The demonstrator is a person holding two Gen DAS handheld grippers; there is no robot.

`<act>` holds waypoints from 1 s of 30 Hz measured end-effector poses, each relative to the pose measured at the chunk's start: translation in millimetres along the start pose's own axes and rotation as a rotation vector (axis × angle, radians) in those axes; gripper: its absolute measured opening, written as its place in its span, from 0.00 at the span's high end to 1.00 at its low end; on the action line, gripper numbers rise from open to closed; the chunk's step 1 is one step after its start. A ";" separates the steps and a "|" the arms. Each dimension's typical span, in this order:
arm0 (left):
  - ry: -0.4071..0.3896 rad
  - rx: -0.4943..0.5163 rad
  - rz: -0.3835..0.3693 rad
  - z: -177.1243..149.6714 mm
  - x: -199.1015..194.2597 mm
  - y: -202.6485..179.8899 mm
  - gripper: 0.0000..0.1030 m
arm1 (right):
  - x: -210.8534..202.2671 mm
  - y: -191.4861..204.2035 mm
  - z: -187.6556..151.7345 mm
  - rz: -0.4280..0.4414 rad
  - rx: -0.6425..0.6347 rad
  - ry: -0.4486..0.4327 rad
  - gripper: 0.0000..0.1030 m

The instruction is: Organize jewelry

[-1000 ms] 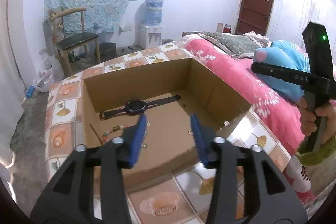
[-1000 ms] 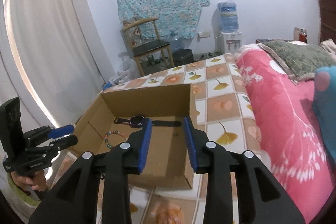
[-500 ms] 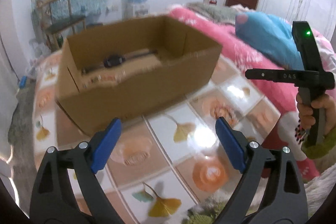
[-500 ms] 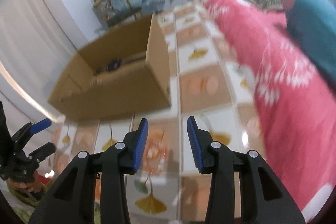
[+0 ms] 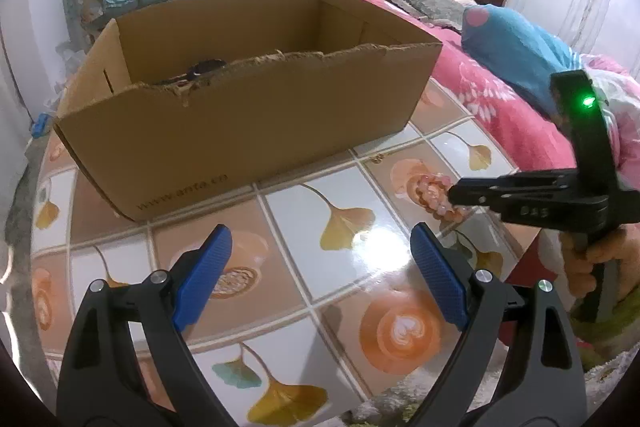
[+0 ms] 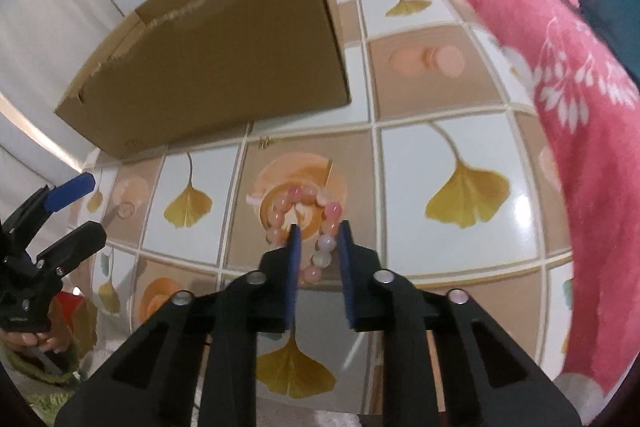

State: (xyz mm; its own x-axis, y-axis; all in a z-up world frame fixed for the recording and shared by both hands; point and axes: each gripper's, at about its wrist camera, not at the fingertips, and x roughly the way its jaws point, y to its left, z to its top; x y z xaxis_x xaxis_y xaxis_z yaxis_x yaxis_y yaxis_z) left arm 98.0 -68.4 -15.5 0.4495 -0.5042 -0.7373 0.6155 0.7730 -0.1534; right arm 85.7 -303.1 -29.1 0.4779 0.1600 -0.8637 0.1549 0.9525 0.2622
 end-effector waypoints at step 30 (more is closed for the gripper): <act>0.079 -0.021 -0.061 -13.0 24.3 8.2 0.50 | 12.4 25.3 2.2 0.355 0.044 -0.016 0.89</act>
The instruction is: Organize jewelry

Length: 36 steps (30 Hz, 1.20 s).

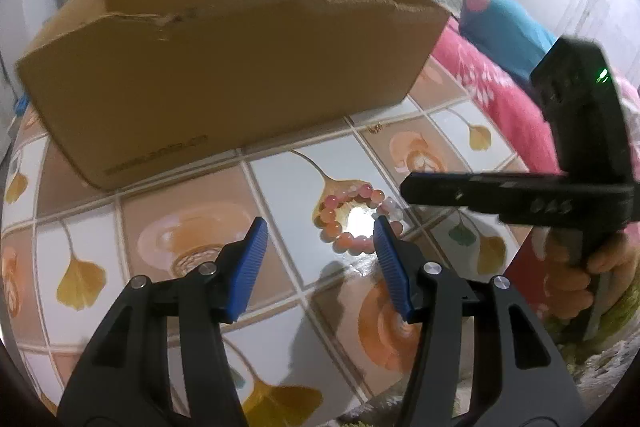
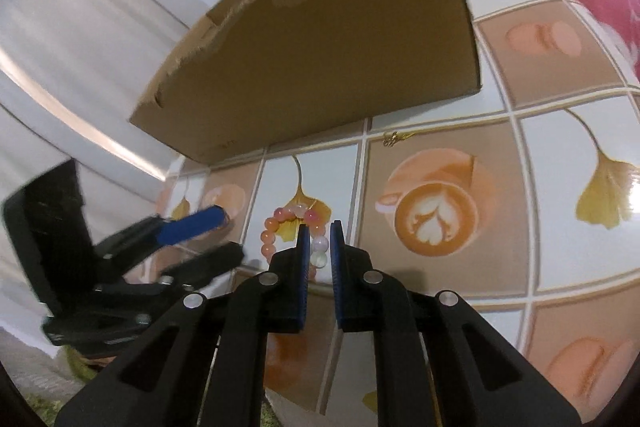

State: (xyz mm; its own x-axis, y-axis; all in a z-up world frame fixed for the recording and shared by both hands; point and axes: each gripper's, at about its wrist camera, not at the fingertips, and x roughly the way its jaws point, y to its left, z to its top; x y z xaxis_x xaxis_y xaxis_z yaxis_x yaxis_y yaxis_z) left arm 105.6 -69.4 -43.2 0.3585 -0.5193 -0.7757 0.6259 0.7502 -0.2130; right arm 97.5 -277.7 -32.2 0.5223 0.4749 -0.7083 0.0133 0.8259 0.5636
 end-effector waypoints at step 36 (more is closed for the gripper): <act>0.048 0.145 0.143 12.8 30.0 -15.6 0.91 | 13.4 8.4 37.8 -0.331 -0.300 -0.081 0.95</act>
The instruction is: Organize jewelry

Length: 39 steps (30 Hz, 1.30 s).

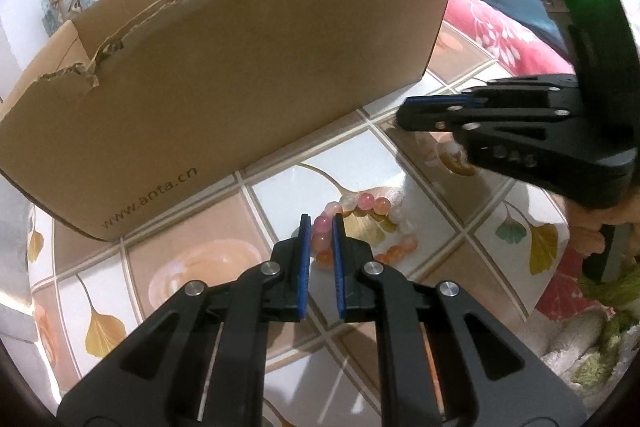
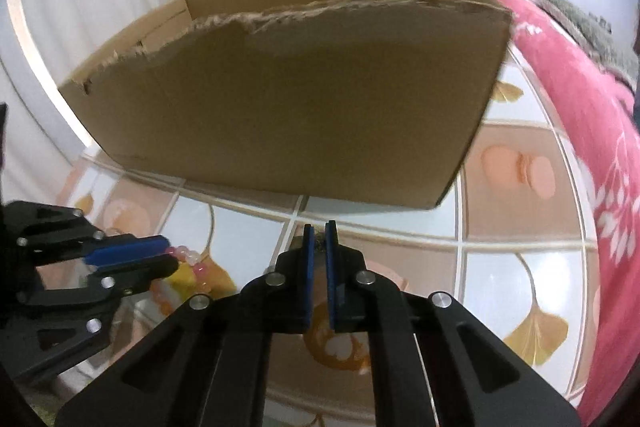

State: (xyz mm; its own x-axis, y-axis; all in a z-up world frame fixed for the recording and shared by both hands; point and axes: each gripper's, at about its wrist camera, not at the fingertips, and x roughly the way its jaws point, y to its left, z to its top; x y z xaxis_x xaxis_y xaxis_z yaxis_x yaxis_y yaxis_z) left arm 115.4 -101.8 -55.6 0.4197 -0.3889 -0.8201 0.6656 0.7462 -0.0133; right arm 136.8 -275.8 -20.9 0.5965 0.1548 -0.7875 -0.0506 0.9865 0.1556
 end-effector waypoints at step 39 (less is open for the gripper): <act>0.044 -0.037 0.040 1.3 1.0 -3.1 0.91 | -16.5 8.5 -31.8 -0.026 0.048 0.064 0.81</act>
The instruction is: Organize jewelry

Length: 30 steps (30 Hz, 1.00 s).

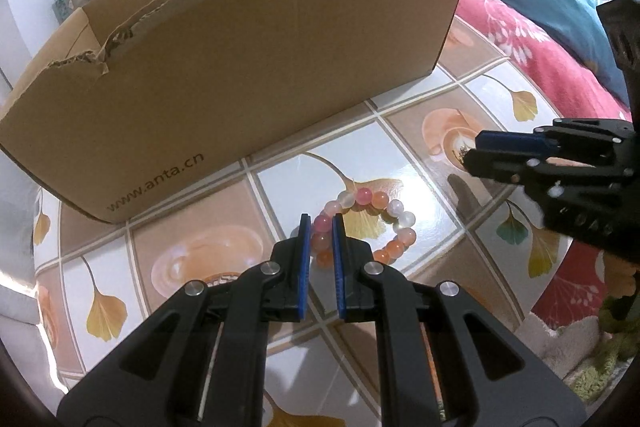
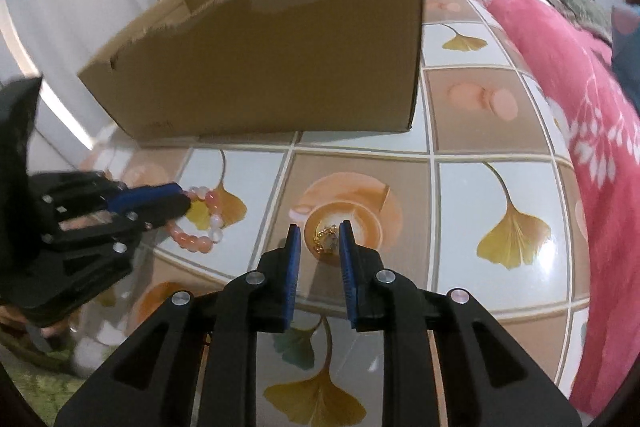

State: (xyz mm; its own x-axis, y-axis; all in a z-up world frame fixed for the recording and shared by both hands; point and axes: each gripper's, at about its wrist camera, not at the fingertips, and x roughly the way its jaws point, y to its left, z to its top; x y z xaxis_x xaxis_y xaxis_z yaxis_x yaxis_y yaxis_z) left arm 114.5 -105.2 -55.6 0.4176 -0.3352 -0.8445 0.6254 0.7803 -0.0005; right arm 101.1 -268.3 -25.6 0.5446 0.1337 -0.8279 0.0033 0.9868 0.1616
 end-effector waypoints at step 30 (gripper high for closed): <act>0.019 -0.020 0.006 5.3 0.1 1.7 0.91 | -7.4 0.7 3.3 -0.025 0.027 -0.041 0.98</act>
State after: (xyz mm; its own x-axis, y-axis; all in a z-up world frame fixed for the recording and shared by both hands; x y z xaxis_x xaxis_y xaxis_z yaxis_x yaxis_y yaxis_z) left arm 119.1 -106.7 -52.9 0.4085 -0.3201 -0.8548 0.6093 0.7929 -0.0057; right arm 99.8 -268.9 -17.6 0.5783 0.1047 -0.8091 0.0399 0.9869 0.1562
